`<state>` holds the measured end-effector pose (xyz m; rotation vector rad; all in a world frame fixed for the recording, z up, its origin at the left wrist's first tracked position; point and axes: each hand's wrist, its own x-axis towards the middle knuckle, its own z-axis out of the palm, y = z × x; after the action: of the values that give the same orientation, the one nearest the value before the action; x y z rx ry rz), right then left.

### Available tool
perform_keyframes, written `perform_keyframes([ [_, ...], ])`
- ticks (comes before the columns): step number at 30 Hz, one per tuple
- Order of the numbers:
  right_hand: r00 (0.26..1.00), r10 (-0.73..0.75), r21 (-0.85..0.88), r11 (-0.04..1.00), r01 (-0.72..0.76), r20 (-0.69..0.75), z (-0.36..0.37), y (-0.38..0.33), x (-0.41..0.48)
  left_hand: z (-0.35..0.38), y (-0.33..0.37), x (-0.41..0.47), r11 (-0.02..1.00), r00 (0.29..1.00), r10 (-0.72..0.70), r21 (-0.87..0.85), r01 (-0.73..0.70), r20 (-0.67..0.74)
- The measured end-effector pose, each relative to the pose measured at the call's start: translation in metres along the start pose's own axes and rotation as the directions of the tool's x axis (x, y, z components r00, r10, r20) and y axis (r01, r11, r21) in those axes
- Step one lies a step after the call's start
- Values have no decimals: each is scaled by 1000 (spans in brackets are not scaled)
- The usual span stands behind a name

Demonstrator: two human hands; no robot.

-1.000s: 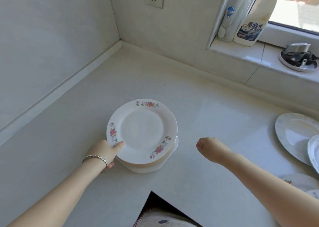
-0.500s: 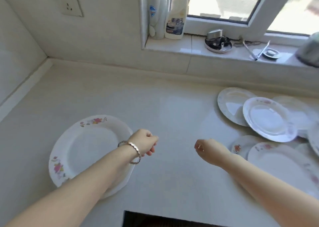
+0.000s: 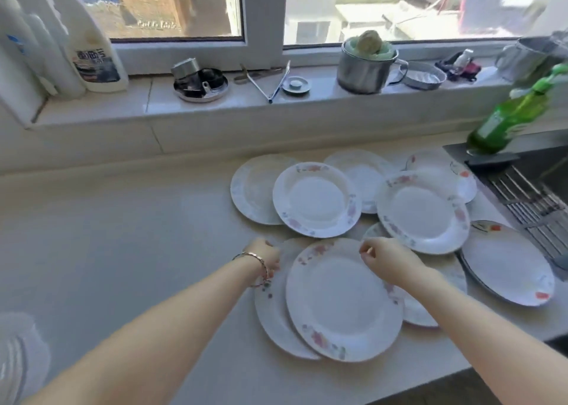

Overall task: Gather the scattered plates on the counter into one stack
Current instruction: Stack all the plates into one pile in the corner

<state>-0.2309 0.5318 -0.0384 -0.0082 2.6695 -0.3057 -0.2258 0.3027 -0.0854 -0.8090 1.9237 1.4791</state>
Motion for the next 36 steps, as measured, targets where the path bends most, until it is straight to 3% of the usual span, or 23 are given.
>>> perform_keyframes([
  [2,1000,7,8,1000,-7,29,-3,20,11,25,14,16,972,999,-47,-229,49,13],
  [5,997,-16,26,1000,14,71,-5,42,27,49,33,42,841,990,-136,-532,99,-30],
  [7,995,-30,38,999,27,95,-5,50,36,57,42,53,770,979,-180,-633,79,-96],
  [14,985,-85,65,995,76,148,-3,56,54,66,50,79,813,911,-238,-583,-2,-336],
  [19,977,-125,24,992,123,172,-1,46,55,43,58,58,832,917,-188,-554,-42,-353],
  [22,968,-174,-3,984,177,182,2,25,53,15,46,28,724,949,-108,-677,-129,-296],
  [27,944,-271,-50,957,285,190,15,-39,40,-60,7,-41,590,932,-45,-762,-266,-360],
  [36,844,-490,-138,841,524,217,72,-223,-19,-231,-143,-168,584,795,-113,-687,-433,-597],
])
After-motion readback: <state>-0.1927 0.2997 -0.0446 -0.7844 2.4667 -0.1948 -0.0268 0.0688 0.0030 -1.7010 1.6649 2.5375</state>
